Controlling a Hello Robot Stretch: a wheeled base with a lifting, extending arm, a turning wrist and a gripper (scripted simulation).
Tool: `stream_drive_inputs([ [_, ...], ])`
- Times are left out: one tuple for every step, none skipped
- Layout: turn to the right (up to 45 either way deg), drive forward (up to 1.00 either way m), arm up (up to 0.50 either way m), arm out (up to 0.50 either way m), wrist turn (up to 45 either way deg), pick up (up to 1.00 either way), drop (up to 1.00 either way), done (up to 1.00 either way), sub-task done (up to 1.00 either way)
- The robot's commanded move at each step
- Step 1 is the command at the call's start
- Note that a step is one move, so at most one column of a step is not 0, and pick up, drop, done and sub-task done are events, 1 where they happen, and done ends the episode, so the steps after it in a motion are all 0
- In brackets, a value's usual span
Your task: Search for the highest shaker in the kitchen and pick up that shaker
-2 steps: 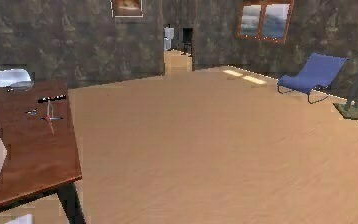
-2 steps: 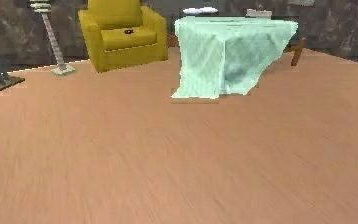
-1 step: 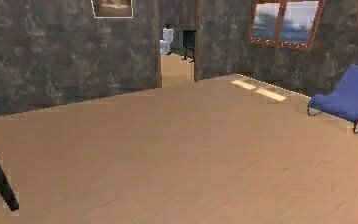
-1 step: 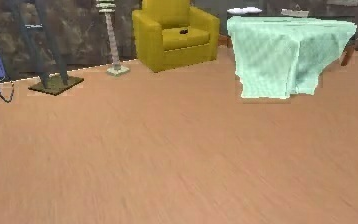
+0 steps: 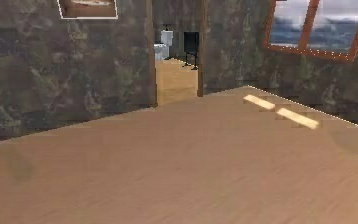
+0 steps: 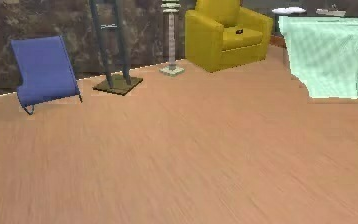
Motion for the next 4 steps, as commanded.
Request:
stream_drive_inputs([
  [3.0, 0.00, 0.00, 0.00, 0.0, 0.00, 0.00, 0.00, 0.00],
  [0.0, 1.00, 0.00, 0.00, 0.0, 0.00, 0.00, 0.00, 0.00],
  [0.0, 1.00, 0.00, 0.00, 0.0, 0.00, 0.00, 0.00, 0.00],
  [0.0, 1.00, 0.00, 0.00, 0.0, 0.00, 0.00, 0.00, 0.00],
])
